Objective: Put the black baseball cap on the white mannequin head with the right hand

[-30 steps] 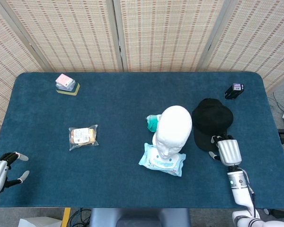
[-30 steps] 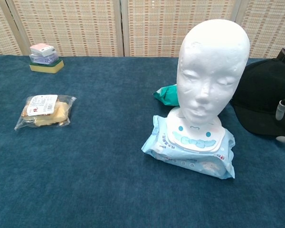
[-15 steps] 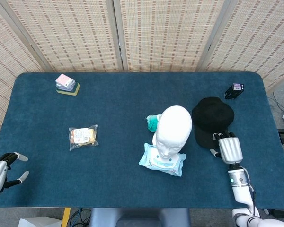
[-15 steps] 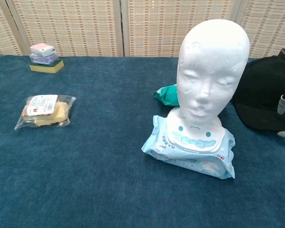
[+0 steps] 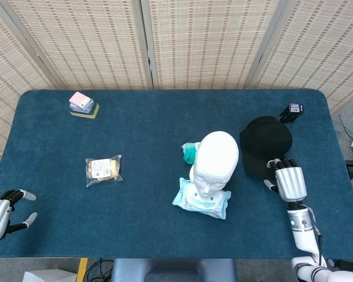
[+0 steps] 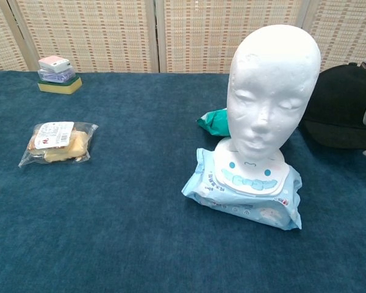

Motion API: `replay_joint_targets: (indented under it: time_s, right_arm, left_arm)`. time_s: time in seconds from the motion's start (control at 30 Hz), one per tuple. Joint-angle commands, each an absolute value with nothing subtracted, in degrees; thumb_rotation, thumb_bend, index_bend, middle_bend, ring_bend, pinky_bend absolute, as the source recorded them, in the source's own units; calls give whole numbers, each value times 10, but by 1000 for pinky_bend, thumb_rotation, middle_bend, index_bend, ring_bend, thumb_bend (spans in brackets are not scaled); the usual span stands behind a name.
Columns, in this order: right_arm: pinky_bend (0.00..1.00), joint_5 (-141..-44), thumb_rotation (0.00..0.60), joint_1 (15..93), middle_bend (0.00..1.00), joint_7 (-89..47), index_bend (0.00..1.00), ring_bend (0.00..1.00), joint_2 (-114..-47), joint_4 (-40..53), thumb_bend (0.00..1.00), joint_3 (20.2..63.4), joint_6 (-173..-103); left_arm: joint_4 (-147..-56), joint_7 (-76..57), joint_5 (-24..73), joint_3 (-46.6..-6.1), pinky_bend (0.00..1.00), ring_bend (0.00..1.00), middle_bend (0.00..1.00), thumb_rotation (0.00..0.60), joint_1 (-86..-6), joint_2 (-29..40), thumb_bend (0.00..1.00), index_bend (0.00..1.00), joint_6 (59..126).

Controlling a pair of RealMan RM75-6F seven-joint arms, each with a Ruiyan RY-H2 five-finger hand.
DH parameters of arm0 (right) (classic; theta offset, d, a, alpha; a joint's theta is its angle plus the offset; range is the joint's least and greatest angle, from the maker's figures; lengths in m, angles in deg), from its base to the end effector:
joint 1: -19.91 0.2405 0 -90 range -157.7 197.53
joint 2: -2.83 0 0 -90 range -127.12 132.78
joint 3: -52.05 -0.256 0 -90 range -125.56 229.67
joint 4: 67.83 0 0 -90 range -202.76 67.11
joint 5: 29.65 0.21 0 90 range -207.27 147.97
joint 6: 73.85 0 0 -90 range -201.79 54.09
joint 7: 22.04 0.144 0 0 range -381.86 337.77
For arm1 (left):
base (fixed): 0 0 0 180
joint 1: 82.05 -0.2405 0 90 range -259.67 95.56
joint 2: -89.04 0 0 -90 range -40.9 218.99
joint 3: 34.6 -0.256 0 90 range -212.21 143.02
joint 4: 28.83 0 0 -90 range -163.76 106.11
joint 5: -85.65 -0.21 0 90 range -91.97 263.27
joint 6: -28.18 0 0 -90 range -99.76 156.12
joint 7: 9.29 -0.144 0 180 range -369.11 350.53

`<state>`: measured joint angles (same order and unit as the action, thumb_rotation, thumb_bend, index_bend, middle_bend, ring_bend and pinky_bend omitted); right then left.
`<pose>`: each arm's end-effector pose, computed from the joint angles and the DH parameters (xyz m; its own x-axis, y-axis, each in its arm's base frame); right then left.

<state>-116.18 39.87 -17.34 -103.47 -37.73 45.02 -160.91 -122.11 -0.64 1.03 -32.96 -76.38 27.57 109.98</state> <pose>-0.3297 -0.2845 0.0348 0.5787 0.2361 0.7806 -0.7824 -0.1093 0.6131 -0.3171 0.1807 0.1636 0.2800 0.0712 0.9574 0.9594 0.0134 -0.2816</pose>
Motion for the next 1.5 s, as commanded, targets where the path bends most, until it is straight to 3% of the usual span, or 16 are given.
replay_joint_targets:
  time_s: [0.03, 0.2, 0.47, 0.67, 1.13, 1.5]
  right_arm:
    - [440, -1166, 600, 398, 491, -182, 472, 362, -1023, -361, 4, 451, -1620]
    - [440, -1170, 600, 398, 463, -198, 472, 338, -1006, -334, 62, 451, -1633]
    - [441, -1169, 600, 400, 432, -228, 472, 313, -980, -292, 287, 445, -1637]
    - [441, -1167, 600, 401, 427, -231, 472, 307, -972, -278, 397, 441, -1639]
    - [441, -1166, 600, 400, 421, -225, 472, 305, -967, -270, 436, 435, -1649]
    - [441, -1171, 600, 402, 422, -214, 602, 305, -961, -266, 438, 426, -1680]
  left_arm:
    - [-1223, -9, 10, -329, 505, 300, 407, 600, -763, 276, 223, 422, 1100]
    - [-1223, -6, 10, -330, 505, 300, 407, 600, -765, 277, 223, 420, 1101]
    - [-1219, -1, 7, -330, 505, 300, 408, 600, -767, 277, 222, 402, 1105]
    - [-1218, -2, 7, -330, 505, 300, 408, 600, -766, 276, 222, 382, 1104]
    - [-1221, -5, 9, -330, 505, 300, 408, 600, -766, 277, 222, 381, 1103]
    - [-1233, -10, 7, -331, 505, 300, 408, 600, -767, 282, 222, 381, 1104]
